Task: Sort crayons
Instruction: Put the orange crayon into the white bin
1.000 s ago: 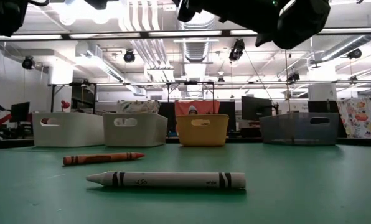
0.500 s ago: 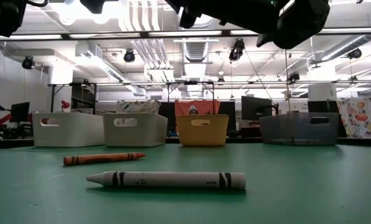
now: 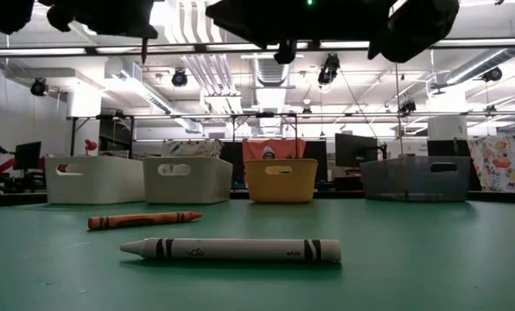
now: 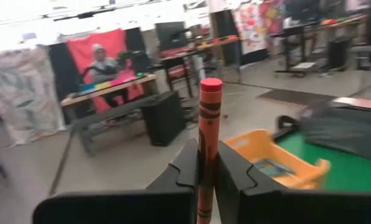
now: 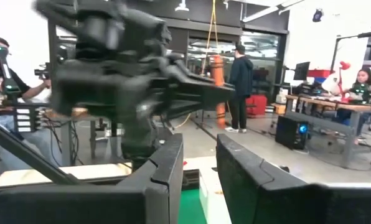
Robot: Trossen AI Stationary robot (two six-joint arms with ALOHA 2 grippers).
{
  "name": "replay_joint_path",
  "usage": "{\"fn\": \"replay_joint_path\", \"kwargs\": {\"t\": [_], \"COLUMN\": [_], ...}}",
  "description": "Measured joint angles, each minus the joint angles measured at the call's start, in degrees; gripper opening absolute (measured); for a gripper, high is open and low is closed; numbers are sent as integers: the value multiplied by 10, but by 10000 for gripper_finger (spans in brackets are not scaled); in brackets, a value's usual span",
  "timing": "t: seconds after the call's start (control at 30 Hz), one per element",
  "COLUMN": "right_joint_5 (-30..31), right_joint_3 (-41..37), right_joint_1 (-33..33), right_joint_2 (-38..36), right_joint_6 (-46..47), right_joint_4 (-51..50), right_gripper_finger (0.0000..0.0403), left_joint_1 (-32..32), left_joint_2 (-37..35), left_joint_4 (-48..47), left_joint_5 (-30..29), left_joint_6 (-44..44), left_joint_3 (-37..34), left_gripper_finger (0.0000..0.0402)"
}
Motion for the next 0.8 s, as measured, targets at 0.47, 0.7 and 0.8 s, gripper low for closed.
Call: {"fn": "replay_joint_path", "kwargs": {"t": [0.47, 0.7, 0.8], "right_joint_5": [-1, -1, -1], "right_joint_3": [3, 3, 3], "right_joint_1": [1, 1, 0], "right_joint_2": [-1, -1, -1], "right_joint_6": [0, -1, -1], "right_joint_4": [0, -17, -17], "right_gripper_finger": [86, 86, 86], "left_joint_1": [197, 270, 311], "left_joint_2": [-130, -124, -124], "left_joint_4": [-73, -202, -444], "left_joint_5": [48, 310, 469], "left_joint_6": [34, -121, -218], "left_joint_3": [-26, 14, 75], "left_gripper_finger": [0, 0, 0]}}
